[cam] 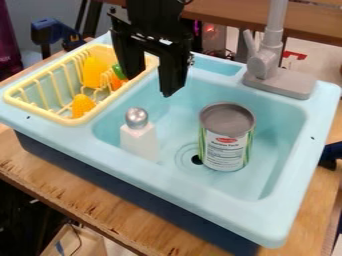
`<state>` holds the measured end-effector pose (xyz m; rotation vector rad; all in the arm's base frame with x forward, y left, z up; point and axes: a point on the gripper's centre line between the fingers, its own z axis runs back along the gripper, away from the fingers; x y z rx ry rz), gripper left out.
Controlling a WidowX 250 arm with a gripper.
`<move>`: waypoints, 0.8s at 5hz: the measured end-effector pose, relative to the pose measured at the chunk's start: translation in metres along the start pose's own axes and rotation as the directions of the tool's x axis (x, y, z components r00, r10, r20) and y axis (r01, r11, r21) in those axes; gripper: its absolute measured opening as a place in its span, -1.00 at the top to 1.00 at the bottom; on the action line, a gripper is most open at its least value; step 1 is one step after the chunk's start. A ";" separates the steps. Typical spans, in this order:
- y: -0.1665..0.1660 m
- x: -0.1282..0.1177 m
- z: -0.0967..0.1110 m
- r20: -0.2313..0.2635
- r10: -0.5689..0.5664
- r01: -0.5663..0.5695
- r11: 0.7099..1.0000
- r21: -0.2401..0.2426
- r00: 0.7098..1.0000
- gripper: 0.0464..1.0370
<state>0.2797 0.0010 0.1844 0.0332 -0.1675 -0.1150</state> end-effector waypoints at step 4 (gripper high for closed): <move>-0.060 0.023 -0.024 0.033 -0.085 0.089 0.981 -0.174 0.996 -0.93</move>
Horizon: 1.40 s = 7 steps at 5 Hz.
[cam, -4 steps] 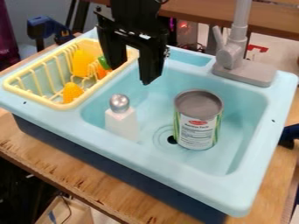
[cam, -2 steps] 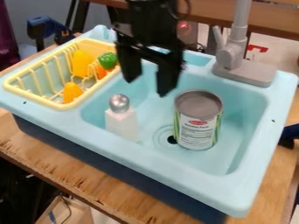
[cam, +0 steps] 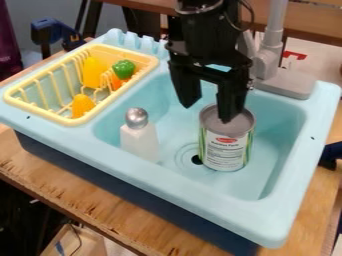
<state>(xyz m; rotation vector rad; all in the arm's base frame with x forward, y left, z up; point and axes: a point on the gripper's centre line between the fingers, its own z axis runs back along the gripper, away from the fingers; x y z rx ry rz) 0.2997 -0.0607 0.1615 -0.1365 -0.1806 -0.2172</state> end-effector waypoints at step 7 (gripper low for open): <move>-0.024 0.028 -0.035 -0.245 -0.062 0.120 0.966 0.229 0.967 -0.93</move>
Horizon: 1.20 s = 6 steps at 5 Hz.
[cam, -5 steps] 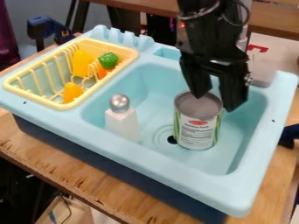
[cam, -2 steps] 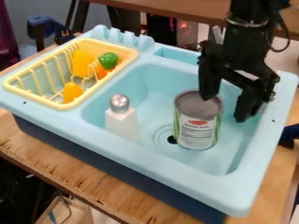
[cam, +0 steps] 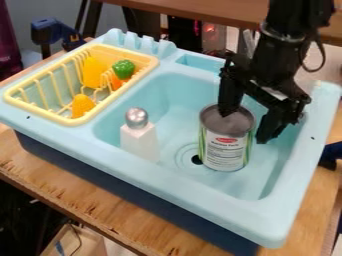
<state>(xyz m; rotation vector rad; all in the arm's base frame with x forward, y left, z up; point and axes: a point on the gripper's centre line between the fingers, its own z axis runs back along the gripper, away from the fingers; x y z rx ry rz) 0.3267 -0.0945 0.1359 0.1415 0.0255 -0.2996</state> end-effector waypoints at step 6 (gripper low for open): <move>0.095 -0.019 -0.028 -0.202 0.181 -0.148 0.974 0.171 0.962 -0.93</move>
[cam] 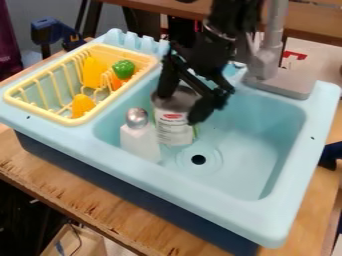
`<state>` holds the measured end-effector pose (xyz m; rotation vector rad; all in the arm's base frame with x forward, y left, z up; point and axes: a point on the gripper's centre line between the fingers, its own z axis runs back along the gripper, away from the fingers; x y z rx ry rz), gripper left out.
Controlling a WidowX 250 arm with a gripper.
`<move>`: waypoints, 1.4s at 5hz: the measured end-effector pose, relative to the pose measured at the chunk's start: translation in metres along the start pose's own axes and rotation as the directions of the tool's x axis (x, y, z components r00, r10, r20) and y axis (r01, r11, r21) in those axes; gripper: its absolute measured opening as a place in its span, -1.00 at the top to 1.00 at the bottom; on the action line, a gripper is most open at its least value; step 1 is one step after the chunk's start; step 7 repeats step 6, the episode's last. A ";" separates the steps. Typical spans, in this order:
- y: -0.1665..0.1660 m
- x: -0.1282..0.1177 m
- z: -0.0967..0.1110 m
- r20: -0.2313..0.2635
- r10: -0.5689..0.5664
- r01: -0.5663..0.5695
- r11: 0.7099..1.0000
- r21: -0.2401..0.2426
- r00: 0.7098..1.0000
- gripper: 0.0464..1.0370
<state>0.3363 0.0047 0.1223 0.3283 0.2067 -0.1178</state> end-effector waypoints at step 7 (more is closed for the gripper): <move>0.054 -0.063 0.030 0.246 0.241 -0.099 0.873 -0.478 0.939 -0.93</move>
